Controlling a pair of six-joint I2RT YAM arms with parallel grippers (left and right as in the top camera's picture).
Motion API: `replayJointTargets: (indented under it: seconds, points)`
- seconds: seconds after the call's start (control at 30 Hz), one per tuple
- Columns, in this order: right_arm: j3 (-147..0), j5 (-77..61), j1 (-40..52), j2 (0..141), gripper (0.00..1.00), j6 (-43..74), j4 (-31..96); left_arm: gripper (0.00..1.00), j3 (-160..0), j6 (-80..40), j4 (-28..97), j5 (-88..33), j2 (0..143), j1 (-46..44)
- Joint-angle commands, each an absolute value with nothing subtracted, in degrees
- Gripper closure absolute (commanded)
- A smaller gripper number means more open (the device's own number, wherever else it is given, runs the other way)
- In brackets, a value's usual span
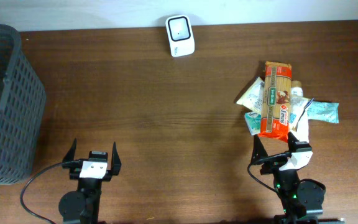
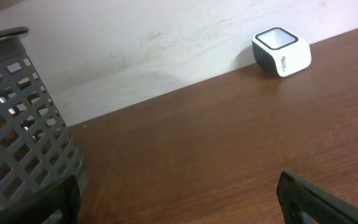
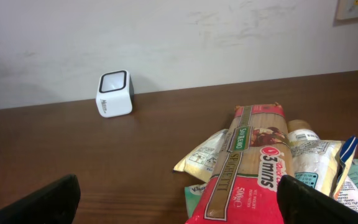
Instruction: Scan the item barcode
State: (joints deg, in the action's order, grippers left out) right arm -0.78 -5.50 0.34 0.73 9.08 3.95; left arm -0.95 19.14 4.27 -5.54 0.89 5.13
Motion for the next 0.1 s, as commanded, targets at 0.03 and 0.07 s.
replayJointTargets:
  seconds: [0.03,0.07]
  points:
    - [-0.32,-5.58,-0.01,0.4,0.01,9.52,4.08,0.01,-0.54,19.79,4.34,-5.1,0.3,4.75]
    - [-0.32,-5.58,-0.01,0.4,0.01,9.52,4.08,0.01,-0.54,19.79,4.34,-5.13,0.3,4.75]
